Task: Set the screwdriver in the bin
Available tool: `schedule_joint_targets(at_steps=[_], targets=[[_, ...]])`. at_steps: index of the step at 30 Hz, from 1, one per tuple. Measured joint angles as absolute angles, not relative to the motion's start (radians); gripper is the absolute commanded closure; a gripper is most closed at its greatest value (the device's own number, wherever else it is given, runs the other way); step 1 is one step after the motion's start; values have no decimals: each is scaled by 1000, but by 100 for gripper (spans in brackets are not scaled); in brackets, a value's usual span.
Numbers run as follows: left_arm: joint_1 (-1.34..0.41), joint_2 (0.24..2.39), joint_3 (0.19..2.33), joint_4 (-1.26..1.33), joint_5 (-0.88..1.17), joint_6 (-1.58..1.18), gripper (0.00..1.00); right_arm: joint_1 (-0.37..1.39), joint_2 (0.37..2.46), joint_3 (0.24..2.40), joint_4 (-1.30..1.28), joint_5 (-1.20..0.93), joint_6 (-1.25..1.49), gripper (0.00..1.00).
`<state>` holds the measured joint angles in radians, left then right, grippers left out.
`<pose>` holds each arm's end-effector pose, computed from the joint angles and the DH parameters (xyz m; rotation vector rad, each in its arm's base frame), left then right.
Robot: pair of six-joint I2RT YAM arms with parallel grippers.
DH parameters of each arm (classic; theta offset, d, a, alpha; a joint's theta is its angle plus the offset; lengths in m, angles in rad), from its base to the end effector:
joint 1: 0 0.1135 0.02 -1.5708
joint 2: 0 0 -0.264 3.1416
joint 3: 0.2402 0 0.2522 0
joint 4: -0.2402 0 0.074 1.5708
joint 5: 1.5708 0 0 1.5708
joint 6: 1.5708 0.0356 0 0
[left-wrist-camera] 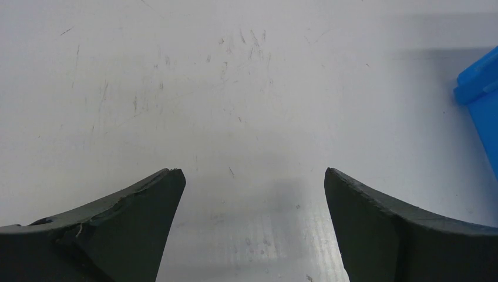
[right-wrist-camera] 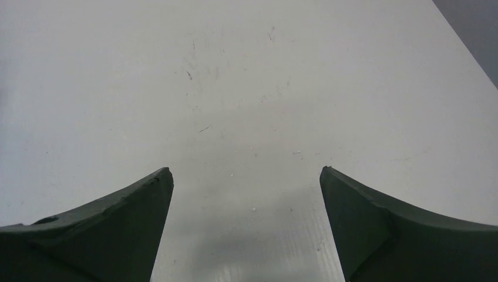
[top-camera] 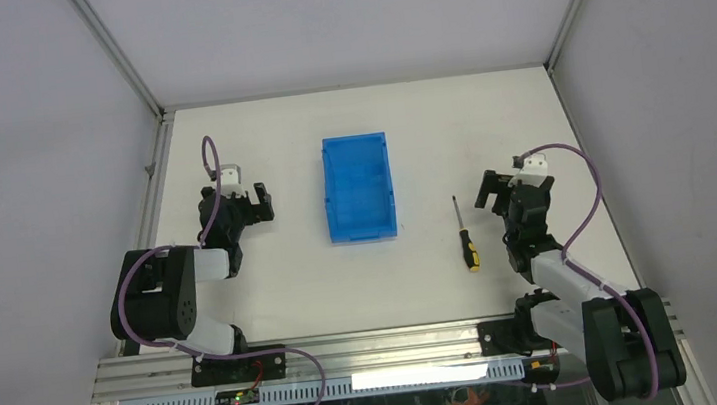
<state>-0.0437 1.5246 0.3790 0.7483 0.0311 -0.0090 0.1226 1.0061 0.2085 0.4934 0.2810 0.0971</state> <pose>0.2643 -0.0127 0.1364 0.0545 1.9677 -0.0651 0.1957 0.0142 0.1707 0.1689 1.8565 -0.1114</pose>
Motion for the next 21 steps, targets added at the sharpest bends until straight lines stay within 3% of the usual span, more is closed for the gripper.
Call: schedule_joint_targets(at_steps=[8, 12, 21], targets=[[-44, 1525, 379, 748, 31, -9, 1, 123, 1009, 210, 487, 303, 116, 1], [-44, 1525, 379, 748, 31, -9, 1, 122, 1009, 289, 350, 305, 147, 1], [-44, 1525, 379, 748, 31, -9, 1, 130, 1147, 857, -278, 121, 293, 1]])
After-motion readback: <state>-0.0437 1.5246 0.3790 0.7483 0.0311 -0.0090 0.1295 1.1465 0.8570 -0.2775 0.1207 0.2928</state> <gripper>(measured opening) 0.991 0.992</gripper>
